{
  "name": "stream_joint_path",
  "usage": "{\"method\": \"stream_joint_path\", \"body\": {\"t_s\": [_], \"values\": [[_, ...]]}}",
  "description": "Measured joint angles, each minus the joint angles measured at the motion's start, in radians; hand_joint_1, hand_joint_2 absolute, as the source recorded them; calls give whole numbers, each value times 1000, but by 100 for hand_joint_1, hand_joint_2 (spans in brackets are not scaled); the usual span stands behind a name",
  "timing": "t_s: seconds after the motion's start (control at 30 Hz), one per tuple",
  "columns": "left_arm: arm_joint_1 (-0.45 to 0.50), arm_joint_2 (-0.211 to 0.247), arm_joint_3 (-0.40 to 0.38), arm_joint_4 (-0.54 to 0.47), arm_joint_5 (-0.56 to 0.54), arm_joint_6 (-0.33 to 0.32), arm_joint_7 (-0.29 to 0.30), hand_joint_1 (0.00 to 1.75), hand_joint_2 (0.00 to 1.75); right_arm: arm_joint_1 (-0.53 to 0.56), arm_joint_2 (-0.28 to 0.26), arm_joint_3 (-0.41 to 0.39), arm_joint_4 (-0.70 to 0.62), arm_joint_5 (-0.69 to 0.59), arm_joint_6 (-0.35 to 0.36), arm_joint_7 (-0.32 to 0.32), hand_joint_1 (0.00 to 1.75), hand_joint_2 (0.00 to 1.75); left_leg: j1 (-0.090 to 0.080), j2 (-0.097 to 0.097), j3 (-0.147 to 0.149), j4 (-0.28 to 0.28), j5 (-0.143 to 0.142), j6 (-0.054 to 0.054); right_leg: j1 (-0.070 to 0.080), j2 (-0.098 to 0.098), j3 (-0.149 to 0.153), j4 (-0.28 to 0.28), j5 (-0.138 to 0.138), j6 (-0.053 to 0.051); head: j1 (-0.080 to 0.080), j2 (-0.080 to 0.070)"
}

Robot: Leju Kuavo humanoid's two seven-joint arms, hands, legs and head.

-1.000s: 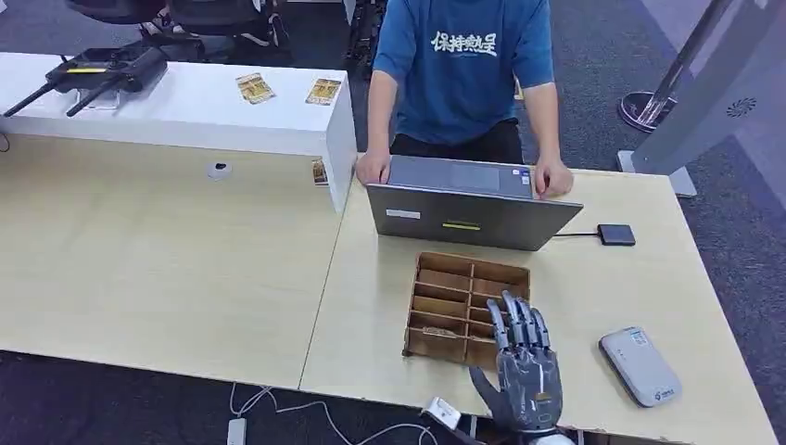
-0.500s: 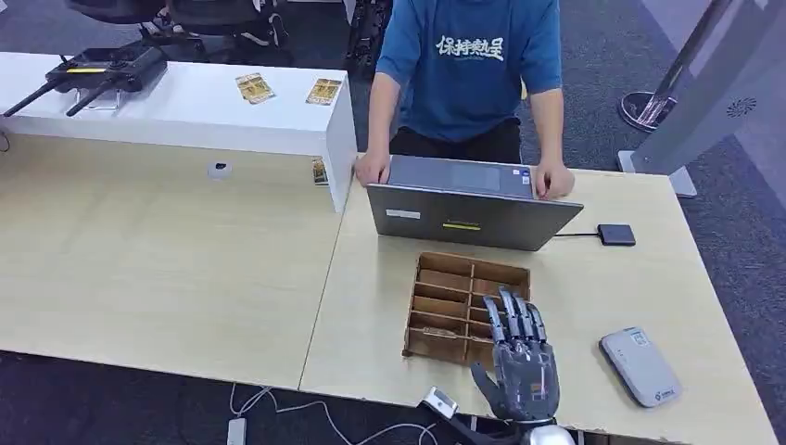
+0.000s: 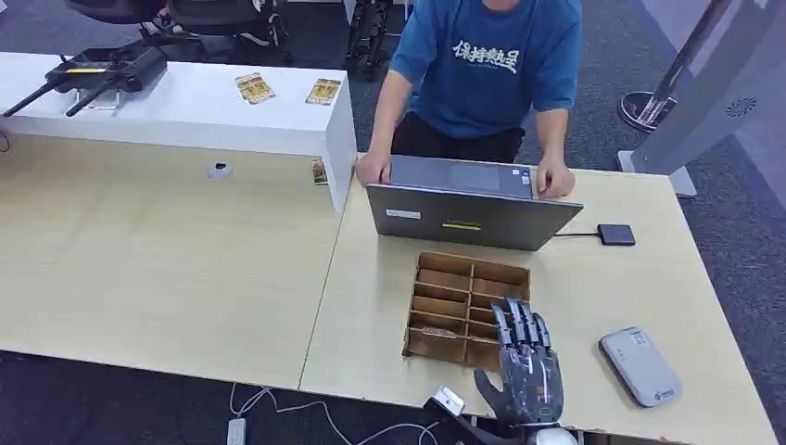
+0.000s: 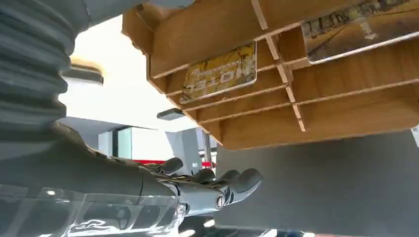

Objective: Pass the card to the sensor for recognition and then transmit it.

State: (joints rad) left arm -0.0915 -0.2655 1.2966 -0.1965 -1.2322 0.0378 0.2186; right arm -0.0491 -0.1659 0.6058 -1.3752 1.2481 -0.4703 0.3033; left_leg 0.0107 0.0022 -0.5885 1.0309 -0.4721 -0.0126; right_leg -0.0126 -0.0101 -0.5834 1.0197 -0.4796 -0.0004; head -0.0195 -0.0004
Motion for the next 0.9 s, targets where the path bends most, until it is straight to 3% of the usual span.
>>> {"method": "stream_joint_path", "body": {"t_s": [0.37,0.9], "values": [[0,-1,0,0,3,4,0,0,0,40,-14,0,-23,-29,43,26,0,175,0,0,0,0,0,0,0,0,0,0,0,0,0,0],[-1,-1,0,0,-11,-3,2,0,0,-21,-2,14,43,9,60,24,0,175,0,0,0,0,0,0,0,0,0,0,0,0,0,0]]}}
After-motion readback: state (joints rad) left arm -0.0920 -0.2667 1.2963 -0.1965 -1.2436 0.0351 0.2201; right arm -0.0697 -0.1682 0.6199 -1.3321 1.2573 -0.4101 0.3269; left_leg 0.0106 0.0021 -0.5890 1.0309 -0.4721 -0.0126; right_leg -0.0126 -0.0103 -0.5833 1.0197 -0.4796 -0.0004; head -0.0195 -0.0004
